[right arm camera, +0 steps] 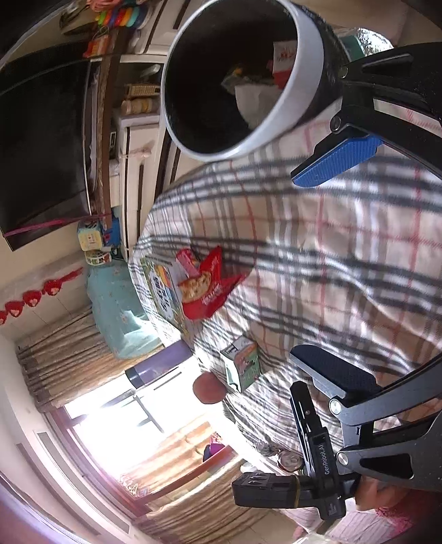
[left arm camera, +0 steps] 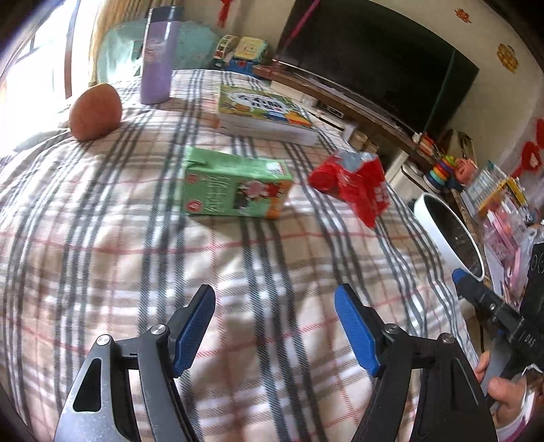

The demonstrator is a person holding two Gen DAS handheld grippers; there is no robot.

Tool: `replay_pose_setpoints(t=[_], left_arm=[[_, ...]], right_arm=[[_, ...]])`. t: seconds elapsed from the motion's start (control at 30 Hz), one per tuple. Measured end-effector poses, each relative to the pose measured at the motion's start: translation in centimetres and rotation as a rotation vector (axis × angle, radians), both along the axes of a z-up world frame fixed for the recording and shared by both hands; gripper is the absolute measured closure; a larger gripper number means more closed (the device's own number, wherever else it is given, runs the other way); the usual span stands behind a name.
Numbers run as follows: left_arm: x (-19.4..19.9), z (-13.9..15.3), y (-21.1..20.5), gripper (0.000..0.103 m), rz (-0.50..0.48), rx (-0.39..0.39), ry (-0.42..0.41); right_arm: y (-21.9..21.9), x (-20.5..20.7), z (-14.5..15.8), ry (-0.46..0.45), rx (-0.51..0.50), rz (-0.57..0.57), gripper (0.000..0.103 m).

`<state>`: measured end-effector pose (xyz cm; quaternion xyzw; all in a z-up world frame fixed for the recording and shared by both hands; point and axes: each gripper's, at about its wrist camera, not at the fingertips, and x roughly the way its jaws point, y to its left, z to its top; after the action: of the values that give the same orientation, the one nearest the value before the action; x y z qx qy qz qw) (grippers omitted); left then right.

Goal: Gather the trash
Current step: 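Move both open tools back over the bed toward the green juice box and red snack bag, then grasp the green juice box with the left tool while the right tool grasps the red snack bag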

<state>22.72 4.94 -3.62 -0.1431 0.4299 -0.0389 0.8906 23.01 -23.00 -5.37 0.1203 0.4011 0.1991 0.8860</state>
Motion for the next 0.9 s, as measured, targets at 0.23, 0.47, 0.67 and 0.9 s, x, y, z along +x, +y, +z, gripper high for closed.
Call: replay_pose_setpoints(t=[0.23, 0.47, 0.67, 0.9], left_arm=[[2.2, -0.5, 1.5, 0.03, 0.006, 0.022, -0.001], [5.4, -0.1, 3.5, 0.027, -0.076, 0.106, 0.002], [8.8, -0.9, 5.2, 0.024, -0.201, 0.223, 0.021], [11.7, -2.2, 5.0, 0.024, -0.344, 0.236, -0.001]], right_arm=[[1.4, 1.6, -0.8, 0.038, -0.018, 0.009, 0.008], [2.5, 3.4, -1.0, 0.047, -0.045, 0.026, 0.008], [3.8, 5.0, -1.2, 0.041, -0.066, 0.052, 0.008], [5.8, 7.1, -1.5, 0.036, -0.097, 0.078, 0.008]])
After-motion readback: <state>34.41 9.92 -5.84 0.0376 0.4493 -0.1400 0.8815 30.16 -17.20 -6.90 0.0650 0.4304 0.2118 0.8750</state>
